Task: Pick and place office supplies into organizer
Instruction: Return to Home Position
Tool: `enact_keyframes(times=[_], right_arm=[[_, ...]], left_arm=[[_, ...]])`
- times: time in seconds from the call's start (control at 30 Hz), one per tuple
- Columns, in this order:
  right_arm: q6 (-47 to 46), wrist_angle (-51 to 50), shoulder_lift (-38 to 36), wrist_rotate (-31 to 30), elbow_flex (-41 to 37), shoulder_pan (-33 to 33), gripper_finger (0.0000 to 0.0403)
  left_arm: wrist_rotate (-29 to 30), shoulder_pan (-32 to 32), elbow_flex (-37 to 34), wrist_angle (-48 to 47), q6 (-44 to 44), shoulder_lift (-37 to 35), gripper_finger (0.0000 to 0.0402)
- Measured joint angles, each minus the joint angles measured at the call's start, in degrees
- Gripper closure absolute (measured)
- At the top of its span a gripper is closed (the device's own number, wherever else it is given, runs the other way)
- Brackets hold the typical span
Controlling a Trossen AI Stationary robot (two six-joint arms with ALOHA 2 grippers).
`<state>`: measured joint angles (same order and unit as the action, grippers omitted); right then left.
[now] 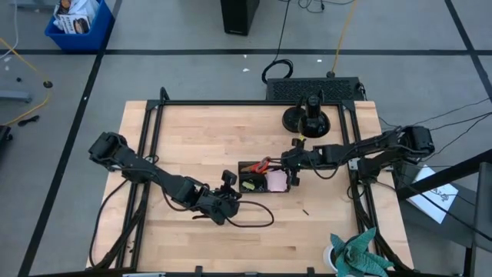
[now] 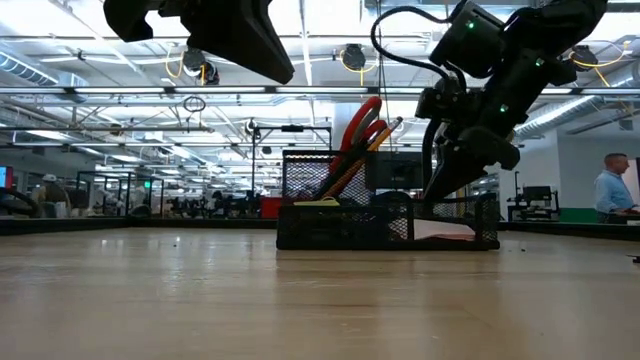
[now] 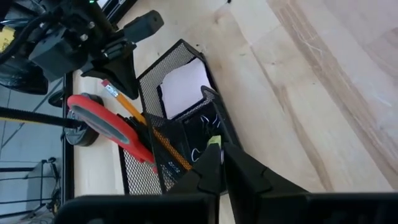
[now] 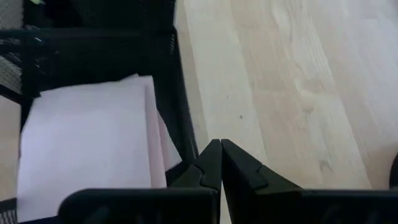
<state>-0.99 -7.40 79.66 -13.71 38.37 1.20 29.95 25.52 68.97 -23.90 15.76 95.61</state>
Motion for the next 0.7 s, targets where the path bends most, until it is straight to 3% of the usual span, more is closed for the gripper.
enact_keyframes(times=[0.2,0.4,0.53,0.7], right_arm=[[3.4,1.0,-3.9,-4.2,1.0,-3.3,0.0403],[10.8,-2.1,-14.7,-8.4,3.5,-8.6,0.0403],[11.6,-8.2,-24.1,-8.6,3.4,-9.6,0.0403],[7.4,-14.3,-33.0,-8.5,3.3,-12.4,0.0403]], left_arm=[[0.8,0.0,0.0,0.0,1.6,0.0,0.0394],[7.6,1.0,0.0,-6.6,1.0,-2.9,0.0391],[16.3,1.7,0.1,-18.3,-5.2,-6.7,0.0388],[18.3,1.5,-0.2,-27.5,-16.1,-12.0,0.0397]])
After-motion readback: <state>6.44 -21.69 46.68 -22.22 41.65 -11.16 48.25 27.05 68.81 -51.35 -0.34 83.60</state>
